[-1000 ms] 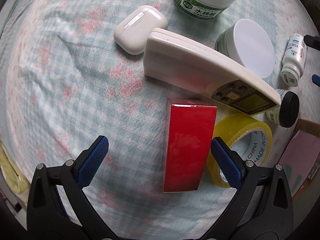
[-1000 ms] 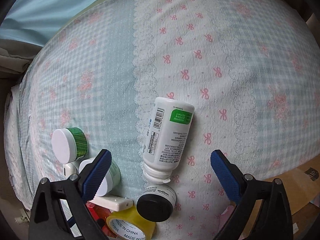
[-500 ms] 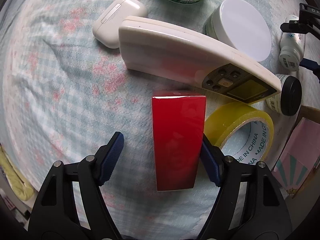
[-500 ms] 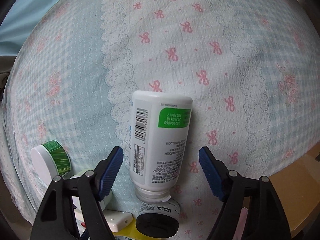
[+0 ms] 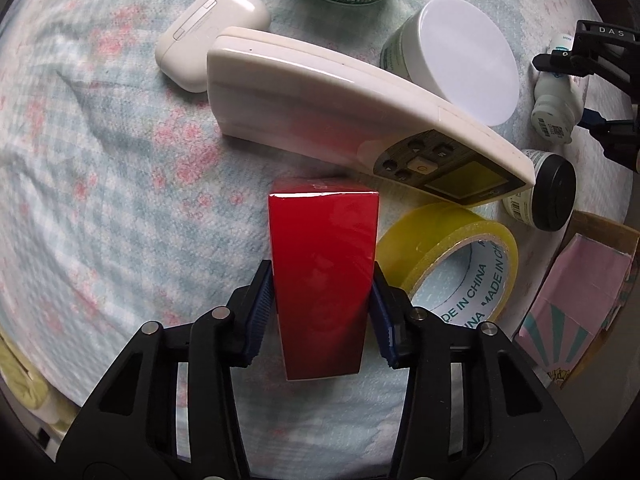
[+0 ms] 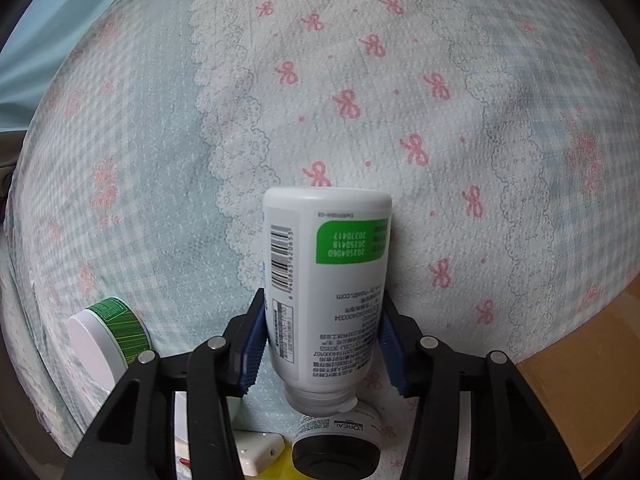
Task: Organize rigid objects
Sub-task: 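Carry the red box and white bottle over the cardboard box with both tools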
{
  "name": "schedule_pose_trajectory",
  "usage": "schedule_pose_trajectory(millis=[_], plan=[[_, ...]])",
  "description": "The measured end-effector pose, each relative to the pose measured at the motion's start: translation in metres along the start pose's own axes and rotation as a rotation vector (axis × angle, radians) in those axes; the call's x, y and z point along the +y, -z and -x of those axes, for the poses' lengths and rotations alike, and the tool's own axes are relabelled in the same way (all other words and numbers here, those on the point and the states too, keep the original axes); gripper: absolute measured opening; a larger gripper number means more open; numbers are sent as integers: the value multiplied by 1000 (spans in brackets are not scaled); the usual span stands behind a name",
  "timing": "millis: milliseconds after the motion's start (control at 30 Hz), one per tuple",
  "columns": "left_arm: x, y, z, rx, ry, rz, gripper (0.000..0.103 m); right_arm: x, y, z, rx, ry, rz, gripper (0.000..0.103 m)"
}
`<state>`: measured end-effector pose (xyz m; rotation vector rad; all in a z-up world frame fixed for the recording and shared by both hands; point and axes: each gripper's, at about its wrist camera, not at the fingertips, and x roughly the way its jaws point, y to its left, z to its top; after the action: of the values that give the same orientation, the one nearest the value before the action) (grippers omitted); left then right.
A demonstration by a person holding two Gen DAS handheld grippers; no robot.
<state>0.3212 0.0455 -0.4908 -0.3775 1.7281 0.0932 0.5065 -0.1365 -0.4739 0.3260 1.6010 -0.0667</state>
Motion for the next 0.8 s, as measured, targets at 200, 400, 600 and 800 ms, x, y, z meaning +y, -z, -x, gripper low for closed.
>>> schedule_pose_trajectory(millis=[200, 400, 600, 800], plan=[[12, 18, 10, -31, 10, 2, 41, -11, 8, 11, -6, -8, 8, 47], [15, 24, 29, -71, 22, 2, 39, -16, 20, 26, -17, -28, 6, 46], [19, 33, 61, -136, 35, -5, 38, -12, 35, 55, -58, -70, 22, 46], [35, 50, 104, -205, 56, -20, 38, -15, 55, 97, -122, -118, 43, 46]])
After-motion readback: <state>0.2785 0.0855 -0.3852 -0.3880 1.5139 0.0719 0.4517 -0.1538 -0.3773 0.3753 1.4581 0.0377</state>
